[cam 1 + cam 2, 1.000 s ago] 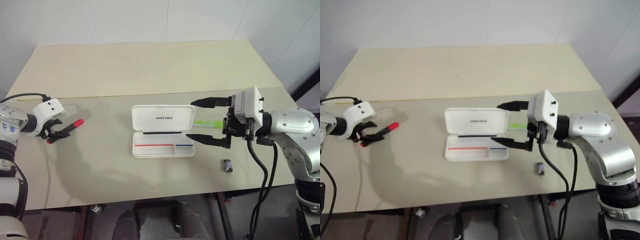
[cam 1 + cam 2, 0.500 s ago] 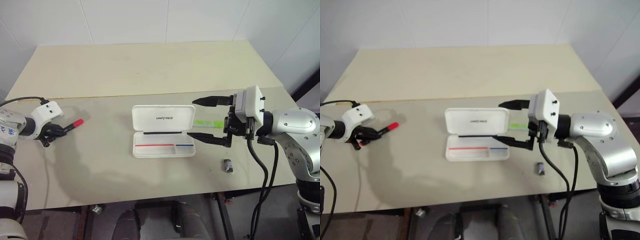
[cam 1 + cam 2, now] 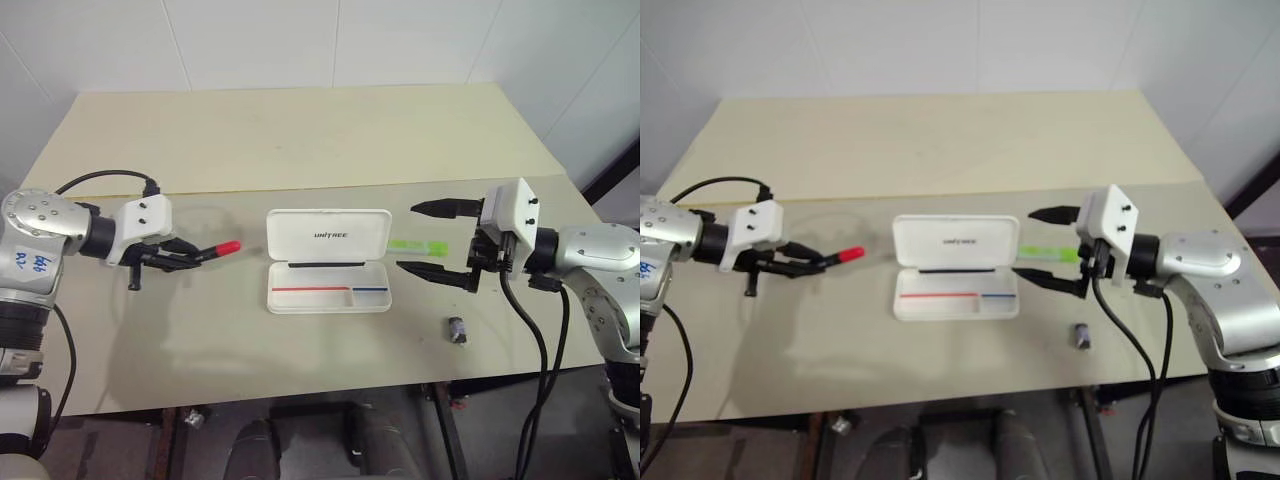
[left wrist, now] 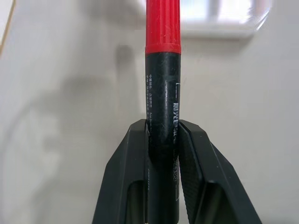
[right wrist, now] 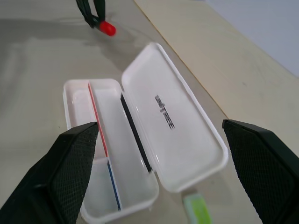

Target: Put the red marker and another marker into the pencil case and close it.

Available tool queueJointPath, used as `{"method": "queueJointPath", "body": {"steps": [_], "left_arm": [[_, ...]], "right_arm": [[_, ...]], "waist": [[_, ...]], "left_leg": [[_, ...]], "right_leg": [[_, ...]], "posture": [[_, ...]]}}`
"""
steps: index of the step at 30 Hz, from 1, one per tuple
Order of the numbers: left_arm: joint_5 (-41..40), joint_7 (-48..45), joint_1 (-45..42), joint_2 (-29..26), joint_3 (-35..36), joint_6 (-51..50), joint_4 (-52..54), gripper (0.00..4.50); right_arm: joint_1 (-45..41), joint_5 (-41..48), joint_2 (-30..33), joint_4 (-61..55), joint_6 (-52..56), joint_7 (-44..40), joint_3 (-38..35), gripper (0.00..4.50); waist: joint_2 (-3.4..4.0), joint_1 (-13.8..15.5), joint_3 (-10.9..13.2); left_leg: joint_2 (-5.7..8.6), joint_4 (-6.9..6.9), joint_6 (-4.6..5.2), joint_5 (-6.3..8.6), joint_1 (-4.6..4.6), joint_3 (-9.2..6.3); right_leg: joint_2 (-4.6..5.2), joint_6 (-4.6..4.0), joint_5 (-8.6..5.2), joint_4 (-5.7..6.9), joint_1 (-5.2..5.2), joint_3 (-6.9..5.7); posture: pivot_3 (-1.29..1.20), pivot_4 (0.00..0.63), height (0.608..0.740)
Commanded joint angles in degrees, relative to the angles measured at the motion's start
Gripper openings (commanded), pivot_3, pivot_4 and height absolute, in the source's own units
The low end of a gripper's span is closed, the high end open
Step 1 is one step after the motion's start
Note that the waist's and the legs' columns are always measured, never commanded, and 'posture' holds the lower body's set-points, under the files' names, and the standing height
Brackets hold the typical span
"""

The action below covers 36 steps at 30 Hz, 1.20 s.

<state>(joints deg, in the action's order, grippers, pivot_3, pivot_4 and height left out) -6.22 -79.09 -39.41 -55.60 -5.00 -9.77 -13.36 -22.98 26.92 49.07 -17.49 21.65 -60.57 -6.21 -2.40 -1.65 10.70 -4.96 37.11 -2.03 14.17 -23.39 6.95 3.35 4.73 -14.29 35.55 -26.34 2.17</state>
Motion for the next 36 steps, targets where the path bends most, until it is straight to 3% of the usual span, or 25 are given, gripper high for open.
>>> {"method": "queueJointPath", "body": {"steps": [1, 13, 24, 34, 36], "left_arm": [[-2.11, -0.37, -3.85, 3.71, -1.75, -3.49, 4.86, 0.57], [0.74, 2.75, -13.81, 20.76, -10.42, -6.77, -0.08, 0.57], [6.63, 6.85, -16.8, 27.55, -15.05, -0.99, -8.87, 0.57], [11.8, 8.66, -18.47, 30.46, -17.61, 6.23, -17.13, 0.57], [11.59, 8.37, -18.72, 31.13, -17.29, 6.35, -17.87, 1.3]], "right_arm": [[2.77, -0.41, 1.45, -0.88, -1.26, 0.52, -3.91, 4.5], [17.04, -0.1, 1.63, -9.36, 1.14, 5.85, -12.8, 4.5], [28.57, 0.36, 0.49, -15.84, 2.79, 9.2, -20.12, 4.5], [30.83, 1.78, 0.13, -19.97, 4.93, 12.16, -21.6, 4.5], [30.67, 1.99, 0.16, -20.3, 5.21, 12.59, -21.5, 4.5]], "waist": [[-0.01, 0.21, 0.0], [-0.08, -0.06, 0.04], [-0.12, -0.01, 0.06], [-0.13, 0.01, 0.07], [-0.13, 0.02, 0.07]], "left_leg": [[0.0, 0.04, 0.0, 0.0, 0.0, -0.03], [0.12, 0.2, 0.09, -0.03, 0.23, -0.33], [0.33, 0.22, 0.14, -0.05, 0.22, -0.74], [0.4, 0.16, 0.16, -0.04, 0.2, -0.88], [0.39, 0.11, 0.16, -0.04, 0.2, -0.89]], "right_leg": [[-0.01, 0.0, 0.0, 0.0, 0.04, 0.0], [-0.05, 0.04, 0.02, -0.31, 0.56, 0.05], [-0.06, 0.12, 0.06, -0.66, 0.79, 0.04], [-0.08, 0.12, 0.06, -0.8, 0.84, 0.02], [-0.08, 0.12, 0.07, -0.82, 0.84, 0.02]], "posture": [[0.0, 0.15, 0.74], [0.0, 0.15, 0.74], [0.0, 0.15, 0.74], [0.0, 0.15, 0.74], [0.0, 0.15, 0.74]]}}
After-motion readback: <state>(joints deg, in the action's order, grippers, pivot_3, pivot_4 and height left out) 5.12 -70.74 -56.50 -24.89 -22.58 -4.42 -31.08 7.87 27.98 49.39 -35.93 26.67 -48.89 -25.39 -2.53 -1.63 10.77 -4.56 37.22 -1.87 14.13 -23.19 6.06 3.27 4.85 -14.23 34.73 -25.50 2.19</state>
